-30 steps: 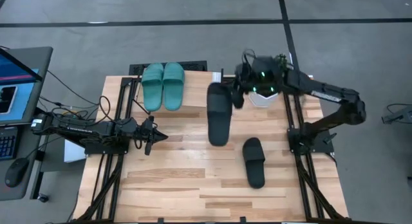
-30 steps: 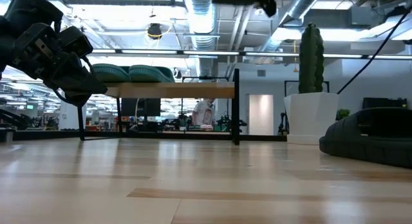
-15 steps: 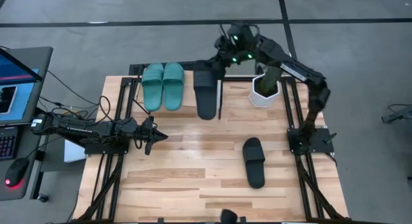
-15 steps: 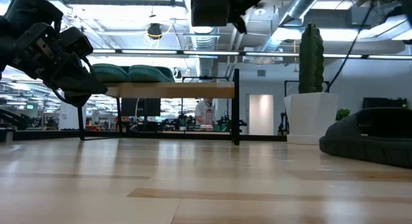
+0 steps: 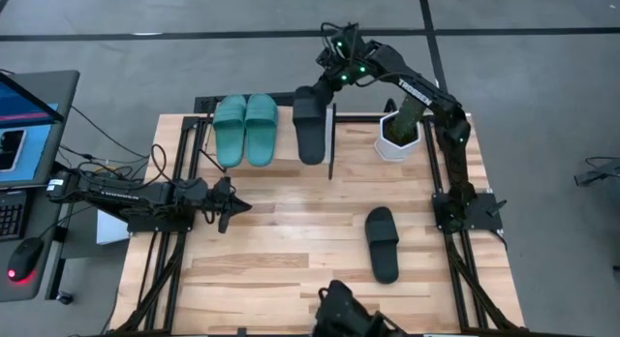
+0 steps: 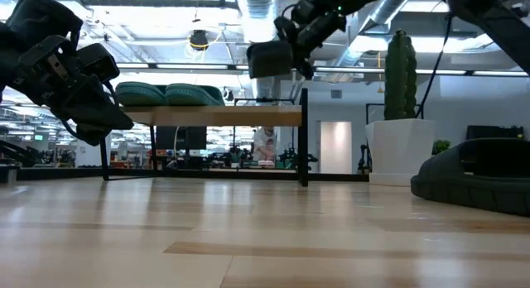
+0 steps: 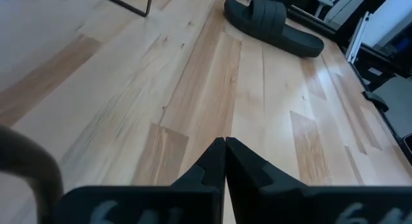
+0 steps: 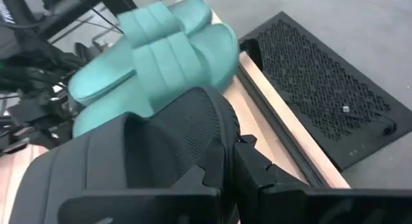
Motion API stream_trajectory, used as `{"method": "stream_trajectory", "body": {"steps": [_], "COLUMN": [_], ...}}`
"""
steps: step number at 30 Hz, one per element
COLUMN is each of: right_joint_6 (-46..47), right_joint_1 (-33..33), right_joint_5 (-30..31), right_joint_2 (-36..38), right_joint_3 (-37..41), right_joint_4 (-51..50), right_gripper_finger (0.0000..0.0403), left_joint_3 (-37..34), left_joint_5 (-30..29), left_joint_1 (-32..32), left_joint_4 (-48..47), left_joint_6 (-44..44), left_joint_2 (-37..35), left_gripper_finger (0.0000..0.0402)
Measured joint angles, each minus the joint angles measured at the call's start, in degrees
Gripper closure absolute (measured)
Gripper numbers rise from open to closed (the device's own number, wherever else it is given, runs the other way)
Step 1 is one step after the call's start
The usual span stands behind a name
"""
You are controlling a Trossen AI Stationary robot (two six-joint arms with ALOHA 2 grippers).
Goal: Pick and place slides into the shelf
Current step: Put the left black slide on the shelf
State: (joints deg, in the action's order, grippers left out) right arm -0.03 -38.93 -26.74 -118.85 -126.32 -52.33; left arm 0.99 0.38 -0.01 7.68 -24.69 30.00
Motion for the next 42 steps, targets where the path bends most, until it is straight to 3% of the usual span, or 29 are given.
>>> {"method": "stream_trajectory", "body": {"steps": [12, 30, 42], "right_joint_6": [0.0, -1.57, -2.55], "right_joint_1": [-0.39, -1.29, -1.7], "right_joint_5": [0.52, 5.68, 6.03], "right_joint_2": [-5.98, -6.07, -5.99], "right_joint_3": [0.13, 0.11, 0.11], "right_joint_4": [-0.2, -7.37, -9.1], "right_gripper_finger": [0.0401, 0.0402, 0.0398], "left_joint_3": [0.0, 0.0, 0.0], "left_joint_5": [-1.19, -1.27, -1.27], "left_joint_1": [-0.02, -0.02, -0.01], "left_joint_4": [-1.41, -1.77, -1.77], "left_joint_6": [-0.01, 0.0, 0.0], "left_joint_2": [0.0, 0.0, -0.02], "left_gripper_finger": [0.0401, 0.0401, 0.0401]}}
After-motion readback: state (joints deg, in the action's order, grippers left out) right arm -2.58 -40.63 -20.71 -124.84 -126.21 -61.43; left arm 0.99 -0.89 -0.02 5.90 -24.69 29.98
